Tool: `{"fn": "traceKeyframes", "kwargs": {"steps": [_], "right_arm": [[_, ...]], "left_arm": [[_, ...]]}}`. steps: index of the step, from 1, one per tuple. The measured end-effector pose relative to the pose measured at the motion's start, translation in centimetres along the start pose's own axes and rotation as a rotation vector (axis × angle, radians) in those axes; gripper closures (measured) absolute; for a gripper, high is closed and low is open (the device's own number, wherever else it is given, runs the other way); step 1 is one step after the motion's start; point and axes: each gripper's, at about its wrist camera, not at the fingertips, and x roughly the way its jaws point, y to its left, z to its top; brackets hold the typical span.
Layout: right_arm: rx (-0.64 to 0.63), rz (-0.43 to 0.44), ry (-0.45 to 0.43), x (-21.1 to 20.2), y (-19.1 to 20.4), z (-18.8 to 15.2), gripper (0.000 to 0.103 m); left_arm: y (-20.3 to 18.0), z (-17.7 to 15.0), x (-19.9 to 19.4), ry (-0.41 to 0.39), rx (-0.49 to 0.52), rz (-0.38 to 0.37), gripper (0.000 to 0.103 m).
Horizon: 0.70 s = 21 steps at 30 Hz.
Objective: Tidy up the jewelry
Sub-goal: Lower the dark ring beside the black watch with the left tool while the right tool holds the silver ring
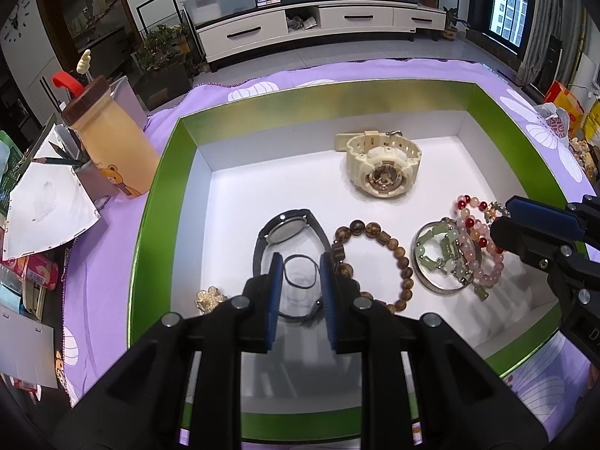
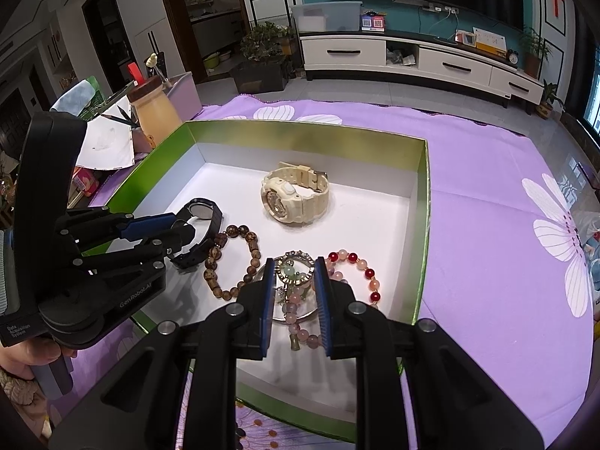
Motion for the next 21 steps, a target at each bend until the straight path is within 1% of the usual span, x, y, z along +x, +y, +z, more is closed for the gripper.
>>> {"fn": "traceKeyframes", "kwargs": {"steps": [21], "right_arm": [[0.003, -0.002, 0.007, -0.01, -0.07, -0.02, 0.082]], "left_arm": [[0.34, 0.01, 0.32, 0.007, -0.008, -0.001, 0.083]]}}
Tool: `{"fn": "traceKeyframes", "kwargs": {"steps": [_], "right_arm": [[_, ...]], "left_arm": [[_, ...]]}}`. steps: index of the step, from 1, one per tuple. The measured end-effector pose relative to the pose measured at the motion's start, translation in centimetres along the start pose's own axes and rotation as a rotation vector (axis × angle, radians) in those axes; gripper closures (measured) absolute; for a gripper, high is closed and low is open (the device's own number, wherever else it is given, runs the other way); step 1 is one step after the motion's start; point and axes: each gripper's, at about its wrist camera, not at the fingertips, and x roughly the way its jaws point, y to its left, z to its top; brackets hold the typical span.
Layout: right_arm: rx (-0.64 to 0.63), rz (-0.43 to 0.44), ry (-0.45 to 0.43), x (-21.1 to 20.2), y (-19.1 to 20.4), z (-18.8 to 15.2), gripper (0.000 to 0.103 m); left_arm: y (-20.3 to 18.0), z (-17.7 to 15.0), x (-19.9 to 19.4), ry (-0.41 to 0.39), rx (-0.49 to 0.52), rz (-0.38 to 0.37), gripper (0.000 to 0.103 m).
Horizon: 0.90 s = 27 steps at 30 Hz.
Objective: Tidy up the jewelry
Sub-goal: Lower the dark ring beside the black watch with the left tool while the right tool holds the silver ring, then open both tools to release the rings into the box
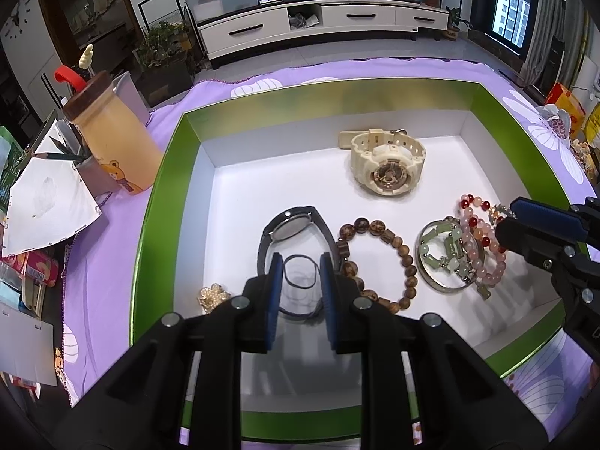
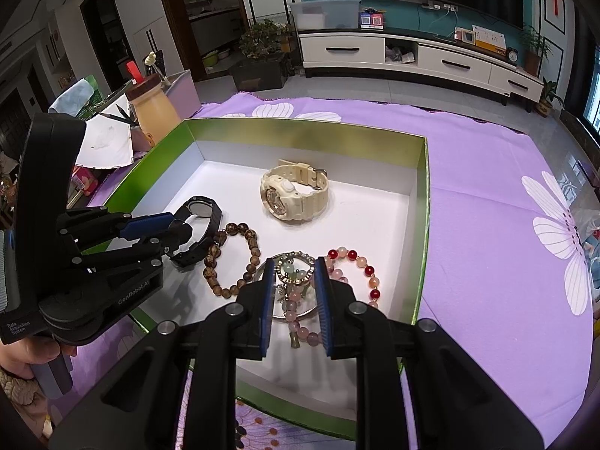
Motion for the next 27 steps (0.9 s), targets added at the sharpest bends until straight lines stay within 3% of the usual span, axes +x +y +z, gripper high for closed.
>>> {"fn": "traceKeyframes", "kwargs": {"steps": [13, 24, 27], "right_arm": [[0.009, -0.004, -0.002, -0.2, -0.2, 0.1, 0.082], [0.005, -0.011, -0.022, -1.3, -0.1, 0.3, 0.082], [0.007, -0.013, -0.027, -1.7, 0.0, 0.2, 0.081]], "left_arm": [[0.1, 0.0, -0.3, -0.002, -0.009, 0.002, 0.077], [0.5, 0.2, -1.5, -0.025, -0.023, 0.002, 0.053], [0.5, 0.1, -2.0, -0.033, -0.026, 0.005, 0.052]]}}
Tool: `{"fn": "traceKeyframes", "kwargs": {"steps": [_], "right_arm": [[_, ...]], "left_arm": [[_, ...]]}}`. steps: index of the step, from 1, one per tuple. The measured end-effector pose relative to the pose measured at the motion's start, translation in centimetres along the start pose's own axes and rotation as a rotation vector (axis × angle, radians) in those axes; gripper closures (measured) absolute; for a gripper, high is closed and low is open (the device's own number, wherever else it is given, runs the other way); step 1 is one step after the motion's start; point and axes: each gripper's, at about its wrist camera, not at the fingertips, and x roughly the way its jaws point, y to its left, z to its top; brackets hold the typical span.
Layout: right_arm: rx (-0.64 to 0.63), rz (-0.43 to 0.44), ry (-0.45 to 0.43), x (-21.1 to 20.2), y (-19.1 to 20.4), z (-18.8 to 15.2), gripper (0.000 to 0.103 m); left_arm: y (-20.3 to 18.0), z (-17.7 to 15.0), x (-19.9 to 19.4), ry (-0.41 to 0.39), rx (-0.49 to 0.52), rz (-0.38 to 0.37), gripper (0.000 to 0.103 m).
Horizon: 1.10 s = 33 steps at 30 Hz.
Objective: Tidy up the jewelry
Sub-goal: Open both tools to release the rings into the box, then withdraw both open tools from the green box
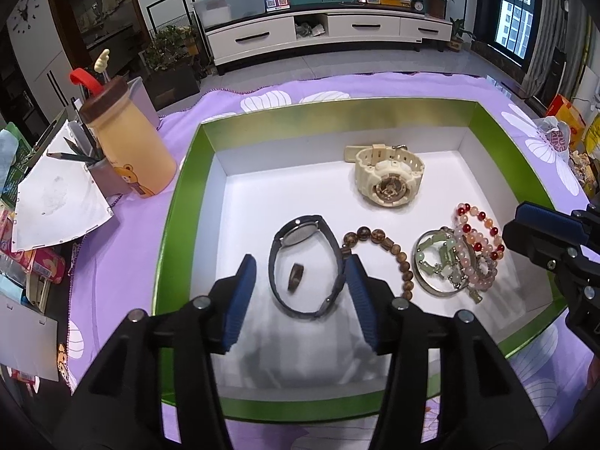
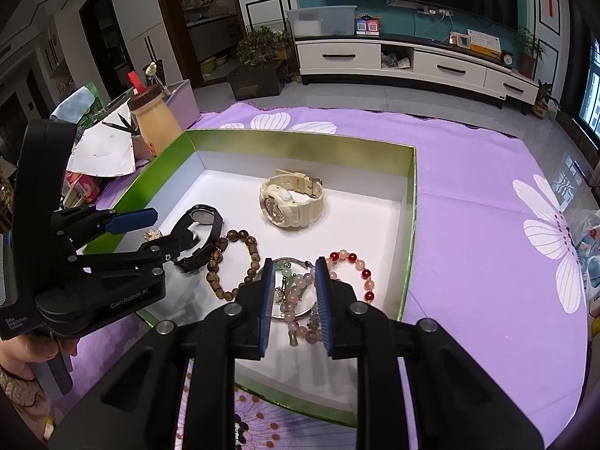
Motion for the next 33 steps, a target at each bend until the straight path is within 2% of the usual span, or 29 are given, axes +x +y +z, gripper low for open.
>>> {"fn": "traceKeyframes", "kwargs": {"steps": [2, 5, 6, 8, 11, 13, 15, 17, 21, 33], "right_arm": [[0.001, -0.003, -0.002, -0.3, 0.0, 0.0, 0.08], [0.012, -0.007, -0.013, -0.8, -0.2, 0.0, 0.064], [0.016, -0.007, -0.018, -1.0, -0.2, 0.0, 0.062], [0.02, -0.011, -0.024, -1.4, -0.3, 0.1, 0.06], [0.031, -0.021, -0.033, -2.1, -0.4, 0.1, 0.052], [0.04, -0.027, -0.037, -2.5, -0.6, 0.2, 0.049], [0.054, -0.04, -0.04, -2.9, -0.7, 0.2, 0.038], [0.066, -0.046, -0.042, -3.2, -0.9, 0.2, 0.034], [0.089, -0.055, -0.045, -4.1, -1.3, 0.3, 0.019], [0.073, -0.066, -0.093, -7.7, -0.7, 1.6, 0.001]], "left_arm": [[0.1, -0.1, -0.3, -0.004, -0.002, 0.003, 0.05], [0.2, -0.1, -0.9, -0.01, -0.009, 0.006, 0.043], [0.2, -0.1, -1.0, -0.012, -0.011, 0.006, 0.038], [0.4, -0.1, -1.6, -0.019, -0.018, 0.009, 0.035], [0.6, -0.2, -2.3, -0.025, -0.026, 0.014, 0.028], [0.7, -0.3, -2.9, -0.032, -0.03, 0.016, 0.028], [0.8, -0.3, -3.4, -0.038, -0.035, 0.02, 0.024], [1.1, -0.3, -3.9, -0.043, -0.041, 0.021, 0.019], [1.2, -0.2, -5.0, -0.051, -0.053, 0.038, 0.008], [2.2, 1.1, -9.5, -0.104, -0.076, 0.08, 0.002]]}}
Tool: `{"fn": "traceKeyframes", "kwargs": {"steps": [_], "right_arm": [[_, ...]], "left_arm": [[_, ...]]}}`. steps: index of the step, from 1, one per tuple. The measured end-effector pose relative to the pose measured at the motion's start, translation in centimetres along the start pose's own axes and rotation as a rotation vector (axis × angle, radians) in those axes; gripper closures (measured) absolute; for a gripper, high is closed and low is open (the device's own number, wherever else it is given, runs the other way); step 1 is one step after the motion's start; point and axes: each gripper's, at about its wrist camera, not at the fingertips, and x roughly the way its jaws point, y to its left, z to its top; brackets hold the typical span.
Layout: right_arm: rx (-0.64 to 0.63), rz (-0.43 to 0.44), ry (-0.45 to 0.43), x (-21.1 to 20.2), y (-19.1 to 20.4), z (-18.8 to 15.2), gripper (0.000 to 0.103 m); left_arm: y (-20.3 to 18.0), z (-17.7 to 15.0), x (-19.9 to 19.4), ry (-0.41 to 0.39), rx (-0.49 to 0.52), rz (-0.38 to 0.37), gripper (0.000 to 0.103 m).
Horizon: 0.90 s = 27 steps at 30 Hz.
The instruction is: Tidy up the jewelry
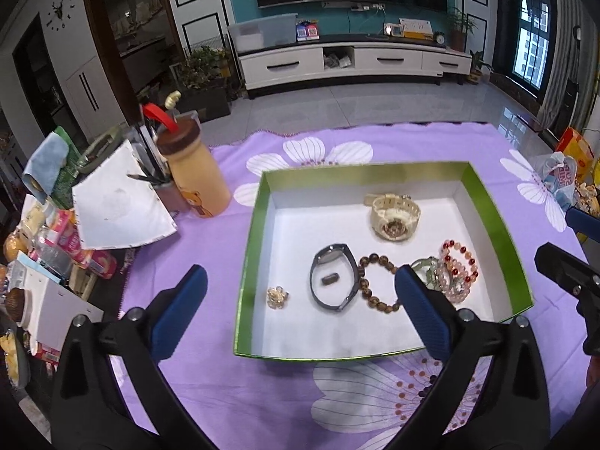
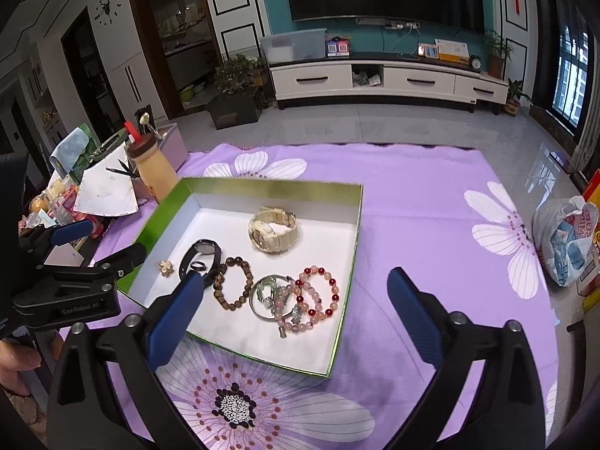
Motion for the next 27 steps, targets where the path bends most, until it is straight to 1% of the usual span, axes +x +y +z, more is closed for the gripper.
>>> {"fn": "traceKeyframes", "kwargs": {"steps": [4, 8, 14, 16, 19, 22, 27], "right_arm": [[-0.019, -0.021, -0.024, -1.1, 0.3, 0.9, 0.001], [-0.029, -0.061, -0.03, -1.7, 0.5, 1.7, 0.001], [-0.027, -0.059, -0.022, -2.2, 0.4, 2.5, 0.001], [-0.023, -0.061, -0.018, -2.3, 0.3, 2.7, 0.001], [-0.02, -0.062, -0.007, -2.1, 0.5, 3.0, 0.001], [-0.023, -0.066, 0.0, -2.0, 0.6, 3.5, 0.001], [-0.036, -0.067, 0.005, -1.4, 1.0, 4.0, 0.001]], "left_arm": [[0.1, 0.6, -1.5, -0.015, -0.007, 0.001, 0.002], [0.1, 1.2, -2.7, -0.023, -0.02, 0.027, 0.002], [0.3, 2.1, -4.0, -0.025, -0.035, 0.051, 0.002], [0.3, 2.3, -4.4, -0.025, -0.041, 0.04, 0.002], [0.4, 2.8, -4.3, 0.003, -0.056, 0.022, 0.002], [0.7, 3.2, -4.2, 0.012, -0.066, 0.01, 0.002], [1.3, 3.6, -3.5, 0.027, -0.088, 0.011, 0.002]]}}
